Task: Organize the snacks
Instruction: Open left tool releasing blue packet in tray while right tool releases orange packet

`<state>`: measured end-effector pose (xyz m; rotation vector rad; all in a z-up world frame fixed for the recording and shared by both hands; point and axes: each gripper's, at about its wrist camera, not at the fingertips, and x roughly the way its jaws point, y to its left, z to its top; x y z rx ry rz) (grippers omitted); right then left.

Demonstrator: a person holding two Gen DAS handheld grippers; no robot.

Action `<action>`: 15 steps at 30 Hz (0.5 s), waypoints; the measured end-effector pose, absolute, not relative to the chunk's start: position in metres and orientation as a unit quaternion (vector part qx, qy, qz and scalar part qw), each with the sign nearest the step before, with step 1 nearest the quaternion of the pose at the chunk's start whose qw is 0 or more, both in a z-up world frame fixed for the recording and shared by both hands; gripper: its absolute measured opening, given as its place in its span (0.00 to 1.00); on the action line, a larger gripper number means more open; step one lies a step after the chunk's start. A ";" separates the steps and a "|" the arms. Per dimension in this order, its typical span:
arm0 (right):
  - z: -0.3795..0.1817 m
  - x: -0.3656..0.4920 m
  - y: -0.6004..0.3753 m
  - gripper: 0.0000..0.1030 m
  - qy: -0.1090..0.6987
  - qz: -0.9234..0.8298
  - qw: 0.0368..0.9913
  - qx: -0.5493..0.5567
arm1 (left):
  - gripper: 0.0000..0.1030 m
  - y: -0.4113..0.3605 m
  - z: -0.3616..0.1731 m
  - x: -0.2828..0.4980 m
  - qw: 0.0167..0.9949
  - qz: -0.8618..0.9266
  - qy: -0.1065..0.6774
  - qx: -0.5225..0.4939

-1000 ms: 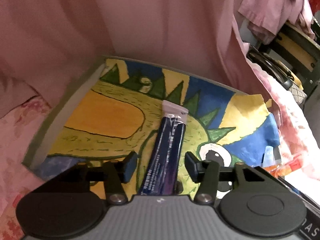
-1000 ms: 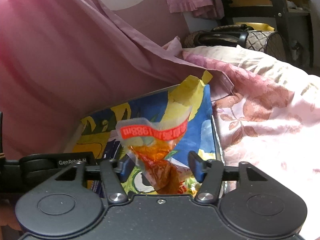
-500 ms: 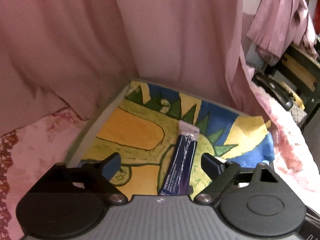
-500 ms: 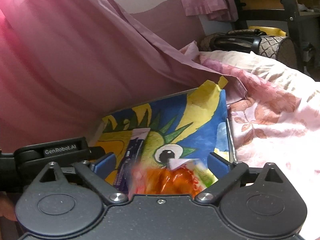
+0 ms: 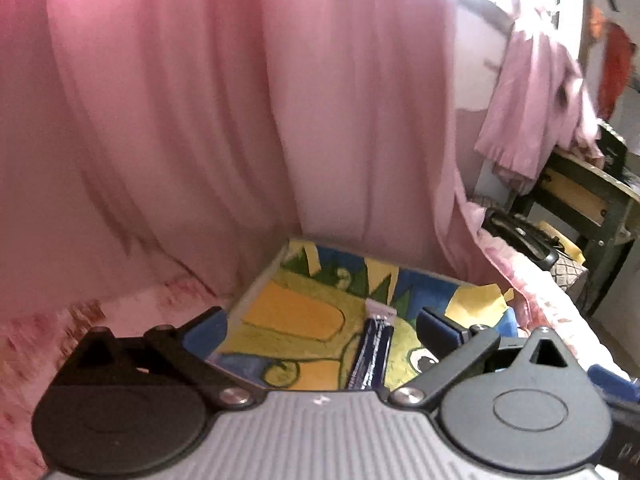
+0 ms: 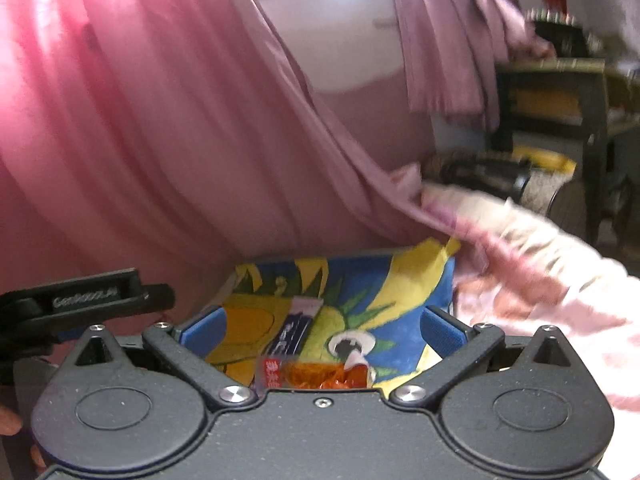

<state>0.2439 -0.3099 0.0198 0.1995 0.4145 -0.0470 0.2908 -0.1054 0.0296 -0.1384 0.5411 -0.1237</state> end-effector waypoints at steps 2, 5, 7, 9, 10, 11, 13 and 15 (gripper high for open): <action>0.026 0.232 -0.306 0.99 0.189 -0.025 0.977 0.092 | 1.00 -0.101 0.036 0.278 0.964 -0.062 0.252 -0.062; 0.031 0.214 -0.302 0.99 0.166 -0.030 0.982 0.086 | 1.00 -0.091 0.043 0.259 0.967 -0.062 0.238 -0.066; 0.034 0.202 -0.299 0.99 0.156 -0.036 0.984 0.082 | 1.00 -0.084 0.045 0.247 0.968 -0.060 0.231 -0.072; 0.035 0.190 -0.294 0.99 0.147 -0.041 0.985 0.076 | 1.00 -0.077 0.046 0.235 0.970 -0.055 0.225 -0.075; 0.036 0.184 -0.292 0.99 0.144 -0.043 0.986 0.074 | 1.00 -0.073 0.046 0.228 0.971 -0.055 0.220 -0.074; 0.036 0.179 -0.290 0.99 0.141 -0.043 0.986 0.072 | 1.00 -0.070 0.047 0.222 0.972 -0.054 0.216 -0.071; 0.036 0.169 -0.284 0.99 0.136 -0.044 0.987 0.067 | 1.00 -0.063 0.047 0.209 0.975 -0.050 0.205 -0.065; 0.035 0.159 -0.276 0.99 0.133 -0.043 0.988 0.059 | 1.00 -0.057 0.046 0.197 0.978 -0.049 0.197 -0.057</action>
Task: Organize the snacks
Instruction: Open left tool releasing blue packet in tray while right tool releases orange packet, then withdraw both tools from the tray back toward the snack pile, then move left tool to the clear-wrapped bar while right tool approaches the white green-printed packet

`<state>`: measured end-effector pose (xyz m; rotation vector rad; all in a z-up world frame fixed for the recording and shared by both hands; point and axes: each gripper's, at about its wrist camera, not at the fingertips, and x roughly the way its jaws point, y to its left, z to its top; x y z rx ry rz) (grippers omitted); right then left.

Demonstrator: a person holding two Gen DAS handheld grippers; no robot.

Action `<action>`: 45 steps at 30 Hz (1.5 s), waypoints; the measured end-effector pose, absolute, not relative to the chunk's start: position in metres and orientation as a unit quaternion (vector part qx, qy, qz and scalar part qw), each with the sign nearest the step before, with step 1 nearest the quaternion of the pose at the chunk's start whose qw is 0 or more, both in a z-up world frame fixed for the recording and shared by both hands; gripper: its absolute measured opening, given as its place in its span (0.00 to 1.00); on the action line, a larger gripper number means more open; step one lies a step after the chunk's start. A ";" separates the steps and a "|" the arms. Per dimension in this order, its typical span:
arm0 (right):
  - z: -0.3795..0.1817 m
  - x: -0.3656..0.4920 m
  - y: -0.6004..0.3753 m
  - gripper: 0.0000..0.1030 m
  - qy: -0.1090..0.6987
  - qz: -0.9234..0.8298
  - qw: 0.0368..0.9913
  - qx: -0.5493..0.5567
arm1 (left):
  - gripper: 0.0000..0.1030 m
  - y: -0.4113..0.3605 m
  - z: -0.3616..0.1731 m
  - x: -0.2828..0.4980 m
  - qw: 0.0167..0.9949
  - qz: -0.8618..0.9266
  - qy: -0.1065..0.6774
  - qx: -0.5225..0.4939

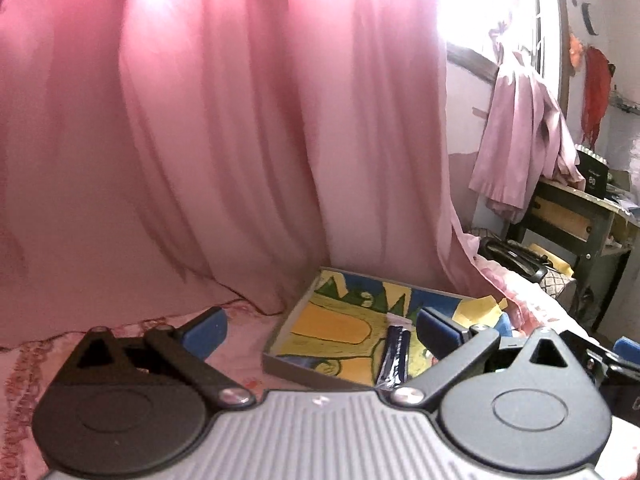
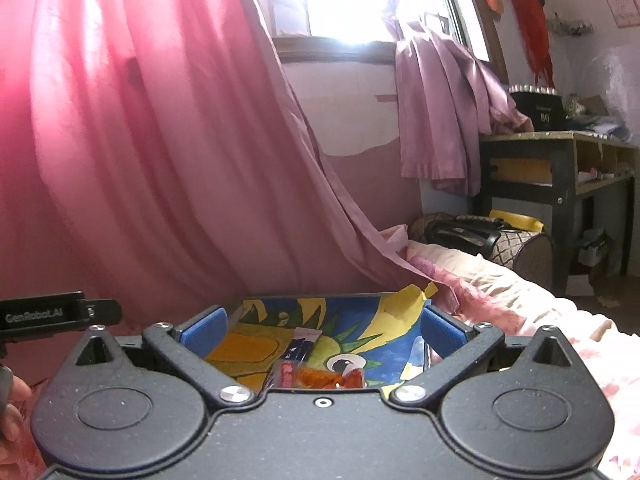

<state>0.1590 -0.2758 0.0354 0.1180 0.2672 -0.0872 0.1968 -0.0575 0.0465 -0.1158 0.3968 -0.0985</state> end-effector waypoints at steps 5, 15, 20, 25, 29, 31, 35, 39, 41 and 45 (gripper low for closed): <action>0.030 0.137 -0.252 0.99 0.135 -0.039 0.990 0.031 | 1.00 -0.040 0.046 0.167 0.981 -0.052 0.182 -0.044; 0.019 0.094 -0.214 0.99 0.147 -0.015 0.989 -0.005 | 1.00 -0.010 0.037 0.118 0.983 -0.025 0.179 -0.022; 0.014 0.077 -0.203 0.99 0.162 -0.012 0.987 -0.007 | 1.00 -0.006 0.029 0.096 0.982 -0.025 0.186 0.000; 0.008 0.065 -0.199 0.99 0.183 -0.019 0.983 0.004 | 1.00 -0.006 0.018 0.083 0.975 -0.030 0.218 0.018; 0.001 0.059 -0.199 0.99 0.210 -0.027 0.977 0.013 | 1.00 -0.007 0.012 0.078 0.970 -0.029 0.241 0.028; -0.002 0.060 -0.199 0.99 0.220 -0.031 0.975 0.013 | 1.00 -0.006 0.011 0.078 0.968 -0.026 0.248 0.030; -0.009 0.064 -0.201 0.99 0.245 -0.046 0.968 0.020 | 1.00 -0.007 0.006 0.080 0.961 -0.017 0.272 0.041; -0.016 0.068 -0.202 0.99 0.265 -0.055 0.962 0.022 | 1.00 -0.007 0.001 0.082 0.955 -0.009 0.293 0.049; -0.019 0.071 -0.202 0.99 0.274 -0.057 0.960 0.021 | 1.00 -0.007 -0.001 0.084 0.953 -0.006 0.299 0.052; -0.024 0.075 -0.200 0.99 0.291 -0.058 0.955 0.015 | 1.00 -0.006 -0.004 0.087 0.948 -0.003 0.315 0.053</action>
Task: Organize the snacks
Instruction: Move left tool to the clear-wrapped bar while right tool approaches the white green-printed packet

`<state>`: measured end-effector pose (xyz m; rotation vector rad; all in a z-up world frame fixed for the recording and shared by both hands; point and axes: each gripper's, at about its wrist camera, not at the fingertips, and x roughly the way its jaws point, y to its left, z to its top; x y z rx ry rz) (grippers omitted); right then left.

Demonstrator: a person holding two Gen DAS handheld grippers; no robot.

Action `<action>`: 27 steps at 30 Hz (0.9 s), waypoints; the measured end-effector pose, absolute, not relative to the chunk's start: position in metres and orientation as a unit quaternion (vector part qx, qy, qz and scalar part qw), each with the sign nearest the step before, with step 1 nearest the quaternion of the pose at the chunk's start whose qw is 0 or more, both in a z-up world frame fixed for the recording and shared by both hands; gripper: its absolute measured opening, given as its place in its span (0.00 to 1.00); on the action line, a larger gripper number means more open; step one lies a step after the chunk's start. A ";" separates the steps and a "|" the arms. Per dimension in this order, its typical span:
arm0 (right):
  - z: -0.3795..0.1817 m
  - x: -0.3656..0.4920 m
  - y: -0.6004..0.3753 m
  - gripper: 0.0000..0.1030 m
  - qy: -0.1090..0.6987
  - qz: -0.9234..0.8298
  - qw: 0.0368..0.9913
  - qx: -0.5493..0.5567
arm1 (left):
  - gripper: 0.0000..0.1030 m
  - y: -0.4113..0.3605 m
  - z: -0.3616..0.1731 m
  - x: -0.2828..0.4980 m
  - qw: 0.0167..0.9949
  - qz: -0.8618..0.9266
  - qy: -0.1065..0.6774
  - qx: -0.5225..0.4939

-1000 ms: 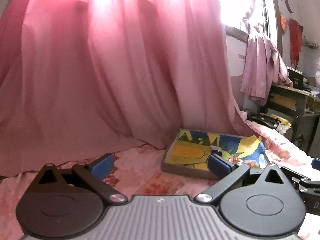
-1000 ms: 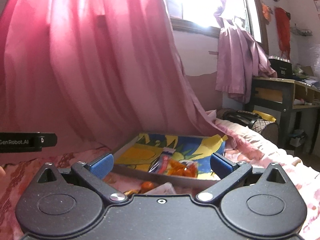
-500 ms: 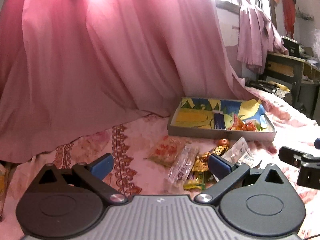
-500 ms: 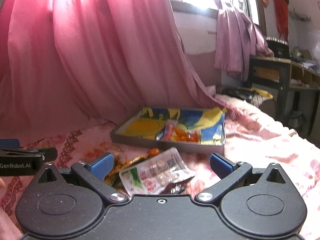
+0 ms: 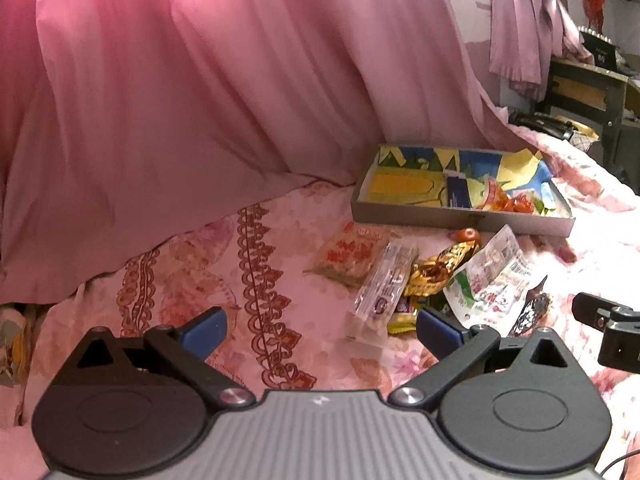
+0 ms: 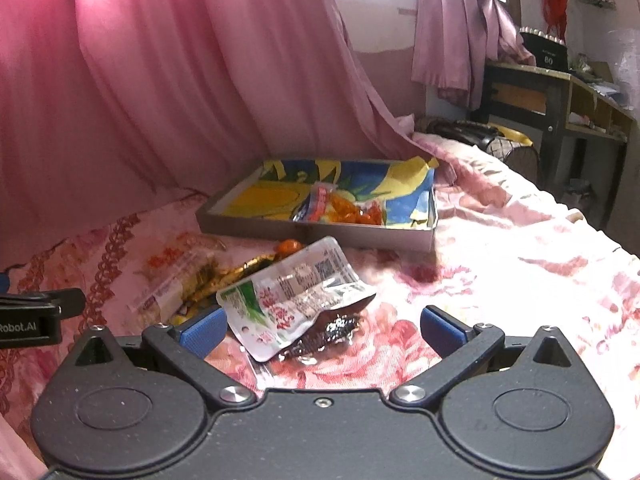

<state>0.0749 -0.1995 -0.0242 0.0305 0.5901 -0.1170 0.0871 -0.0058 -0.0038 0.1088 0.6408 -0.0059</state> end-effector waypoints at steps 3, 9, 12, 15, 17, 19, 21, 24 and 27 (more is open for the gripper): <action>-0.028 0.078 -0.197 0.99 0.302 -0.054 0.952 0.007 | 1.00 -0.005 -0.006 0.092 0.943 -0.003 0.328 0.054; -0.032 0.084 -0.192 0.99 0.318 -0.038 0.947 -0.010 | 1.00 -0.003 -0.013 0.103 0.931 -0.006 0.360 0.051; -0.033 0.090 -0.190 0.99 0.327 -0.027 0.945 -0.016 | 1.00 -0.001 -0.018 0.111 0.924 -0.011 0.380 0.043; -0.035 0.098 -0.187 0.99 0.338 -0.015 0.940 -0.026 | 1.00 0.002 -0.024 0.123 0.914 -0.016 0.404 0.035; -0.038 0.104 -0.185 0.99 0.344 -0.009 0.938 -0.035 | 1.00 0.004 -0.030 0.132 0.907 -0.021 0.420 0.028; -0.041 0.110 -0.183 0.99 0.350 -0.003 0.936 -0.046 | 1.00 0.005 -0.034 0.139 0.900 -0.026 0.434 0.021; -0.043 0.114 -0.181 0.99 0.353 0.004 0.934 -0.056 | 1.00 0.006 -0.037 0.146 0.898 -0.027 0.439 0.019; -0.047 0.122 -0.178 0.99 0.359 0.018 0.930 -0.071 | 1.00 0.005 -0.039 0.153 0.898 -0.031 0.437 0.032; -0.049 0.134 -0.178 0.99 0.366 0.027 0.927 -0.076 | 1.00 0.004 -0.040 0.158 0.899 -0.036 0.434 0.040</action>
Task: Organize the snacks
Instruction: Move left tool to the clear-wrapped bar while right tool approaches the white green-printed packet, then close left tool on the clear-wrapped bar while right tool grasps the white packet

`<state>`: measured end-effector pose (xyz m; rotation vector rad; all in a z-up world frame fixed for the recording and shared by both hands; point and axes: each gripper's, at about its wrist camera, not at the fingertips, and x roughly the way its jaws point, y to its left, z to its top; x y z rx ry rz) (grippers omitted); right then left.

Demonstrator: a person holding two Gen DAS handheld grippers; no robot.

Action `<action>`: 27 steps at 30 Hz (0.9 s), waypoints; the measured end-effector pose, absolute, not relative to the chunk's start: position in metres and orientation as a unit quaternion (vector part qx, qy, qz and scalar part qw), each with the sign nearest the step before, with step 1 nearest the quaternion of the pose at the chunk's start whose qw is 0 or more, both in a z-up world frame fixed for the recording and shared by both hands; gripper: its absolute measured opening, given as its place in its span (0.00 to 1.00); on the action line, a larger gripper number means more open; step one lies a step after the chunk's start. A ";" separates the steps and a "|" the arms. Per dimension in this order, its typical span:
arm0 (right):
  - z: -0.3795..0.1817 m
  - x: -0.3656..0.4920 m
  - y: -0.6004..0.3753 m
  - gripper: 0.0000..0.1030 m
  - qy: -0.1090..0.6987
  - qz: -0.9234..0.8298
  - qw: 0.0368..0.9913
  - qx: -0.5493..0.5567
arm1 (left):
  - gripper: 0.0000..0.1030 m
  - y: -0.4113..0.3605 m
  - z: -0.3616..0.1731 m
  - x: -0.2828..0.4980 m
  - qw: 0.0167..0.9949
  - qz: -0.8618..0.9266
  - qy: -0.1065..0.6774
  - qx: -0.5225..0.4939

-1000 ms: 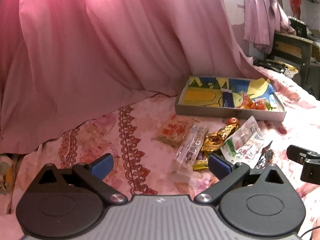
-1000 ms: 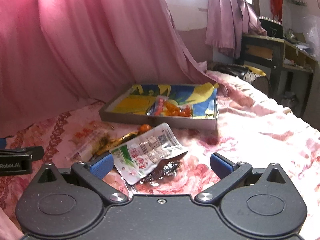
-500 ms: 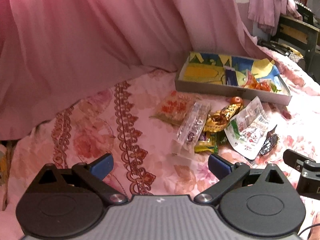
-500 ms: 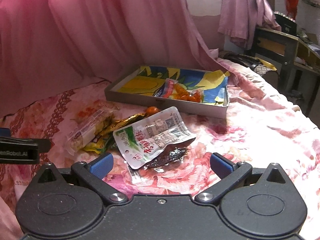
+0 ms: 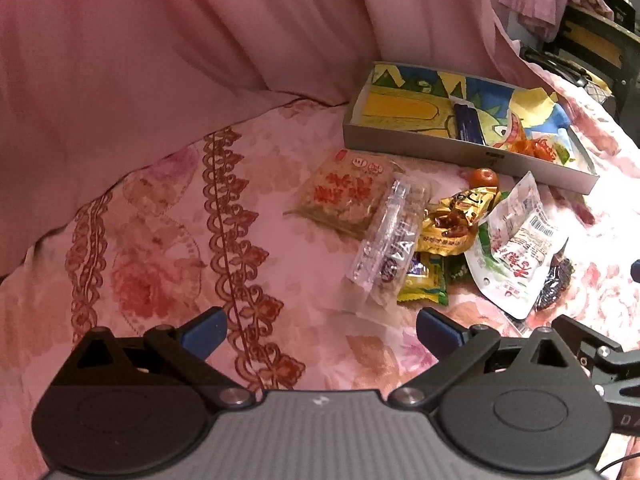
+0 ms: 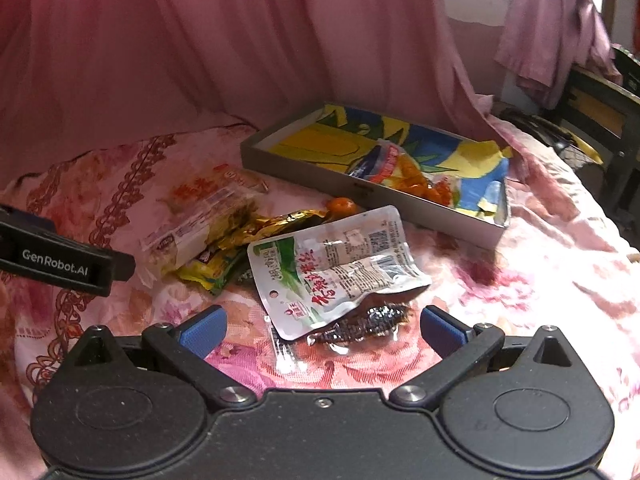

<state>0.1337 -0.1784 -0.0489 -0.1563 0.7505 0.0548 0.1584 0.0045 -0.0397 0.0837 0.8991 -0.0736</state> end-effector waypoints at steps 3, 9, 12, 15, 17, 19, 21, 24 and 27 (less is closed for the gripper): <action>-0.052 0.147 -0.183 0.99 0.375 0.028 0.924 -0.072 | 1.00 0.005 -0.040 0.166 0.901 -0.038 0.430 0.045; -0.061 0.175 -0.194 0.99 0.389 0.033 0.920 -0.025 | 1.00 0.004 -0.044 0.187 0.902 -0.050 0.425 0.054; -0.067 0.188 -0.201 0.99 0.405 0.045 0.913 0.025 | 1.00 0.003 -0.044 0.199 0.905 -0.067 0.416 0.060; -0.074 0.198 -0.208 0.99 0.423 0.053 0.902 0.074 | 1.00 0.003 -0.047 0.212 0.901 -0.093 0.421 0.054; -0.078 0.203 -0.212 0.99 0.433 0.052 0.894 0.099 | 1.00 0.003 -0.050 0.219 0.896 -0.112 0.428 0.043; -0.082 0.207 -0.217 0.99 0.443 0.052 0.887 0.122 | 1.00 0.002 -0.054 0.225 0.890 -0.131 0.435 0.037; -0.086 0.212 -0.220 0.99 0.451 0.051 0.880 0.139 | 0.99 0.000 -0.057 0.229 0.886 -0.142 0.439 0.039; -0.089 0.219 -0.225 0.99 0.452 0.047 0.876 0.160 | 0.91 -0.005 -0.062 0.234 0.881 -0.159 0.443 0.044; -0.090 0.225 -0.228 0.99 0.446 0.055 0.875 0.178 | 0.82 -0.005 -0.066 0.240 0.875 -0.171 0.452 0.033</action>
